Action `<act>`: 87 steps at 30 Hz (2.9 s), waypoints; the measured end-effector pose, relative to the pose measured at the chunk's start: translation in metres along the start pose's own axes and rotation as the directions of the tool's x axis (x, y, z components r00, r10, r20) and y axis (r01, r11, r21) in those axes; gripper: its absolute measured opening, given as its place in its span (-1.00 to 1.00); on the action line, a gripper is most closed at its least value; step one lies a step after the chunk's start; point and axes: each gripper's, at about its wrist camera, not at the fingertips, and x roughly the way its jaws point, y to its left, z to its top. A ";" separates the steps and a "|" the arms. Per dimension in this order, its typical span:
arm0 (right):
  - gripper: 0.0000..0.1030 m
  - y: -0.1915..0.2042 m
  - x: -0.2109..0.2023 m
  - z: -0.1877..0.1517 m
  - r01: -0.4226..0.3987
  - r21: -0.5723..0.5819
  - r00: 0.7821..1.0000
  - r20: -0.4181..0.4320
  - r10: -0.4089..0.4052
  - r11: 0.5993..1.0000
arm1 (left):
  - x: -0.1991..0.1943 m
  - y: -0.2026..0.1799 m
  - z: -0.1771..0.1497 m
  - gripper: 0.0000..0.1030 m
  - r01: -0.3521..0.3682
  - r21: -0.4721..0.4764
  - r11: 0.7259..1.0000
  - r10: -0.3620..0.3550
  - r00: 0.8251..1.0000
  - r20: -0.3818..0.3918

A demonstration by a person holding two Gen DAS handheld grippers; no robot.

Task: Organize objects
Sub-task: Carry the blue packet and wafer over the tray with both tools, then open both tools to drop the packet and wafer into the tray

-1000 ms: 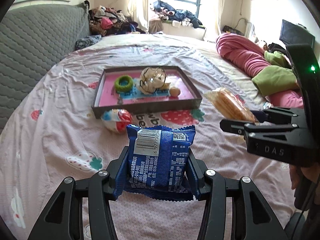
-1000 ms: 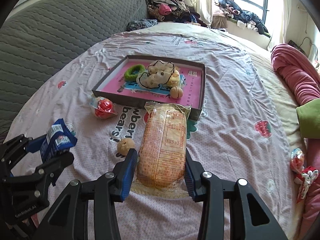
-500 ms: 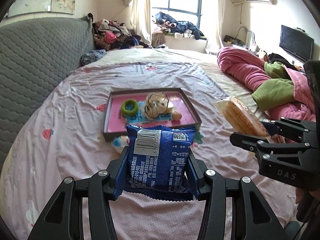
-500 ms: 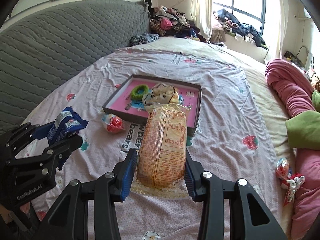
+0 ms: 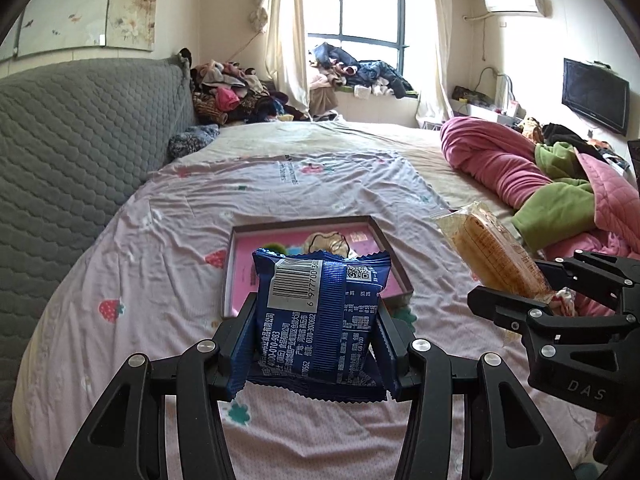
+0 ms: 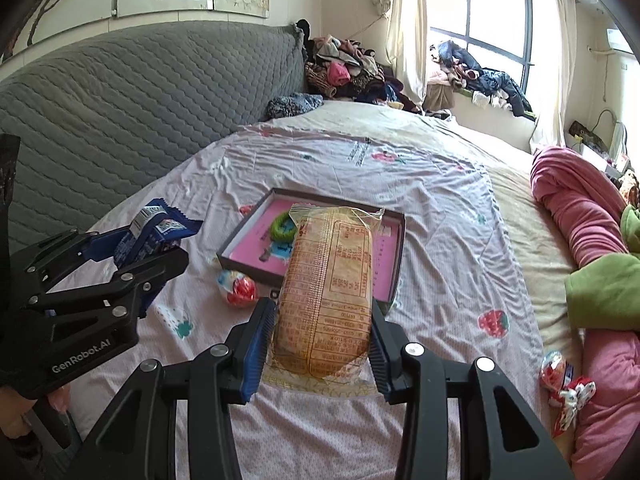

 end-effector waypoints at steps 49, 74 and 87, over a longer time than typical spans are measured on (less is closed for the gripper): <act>-0.14 -0.023 0.254 0.024 -0.052 -0.004 0.988 -0.148 0.051 0.999 | 0.257 0.066 0.008 0.03 -0.090 0.012 0.996 0.090 0.985 -0.147; -0.13 -0.013 0.290 0.003 -0.052 -0.025 0.978 -0.205 0.046 0.998 | 0.295 0.072 -0.020 0.04 -0.093 0.001 0.996 0.090 0.969 -0.229; -0.12 -0.014 0.291 0.000 -0.048 -0.023 0.975 -0.220 0.042 0.999 | 0.291 0.077 -0.024 0.33 -0.068 -0.036 0.997 0.056 0.963 -0.265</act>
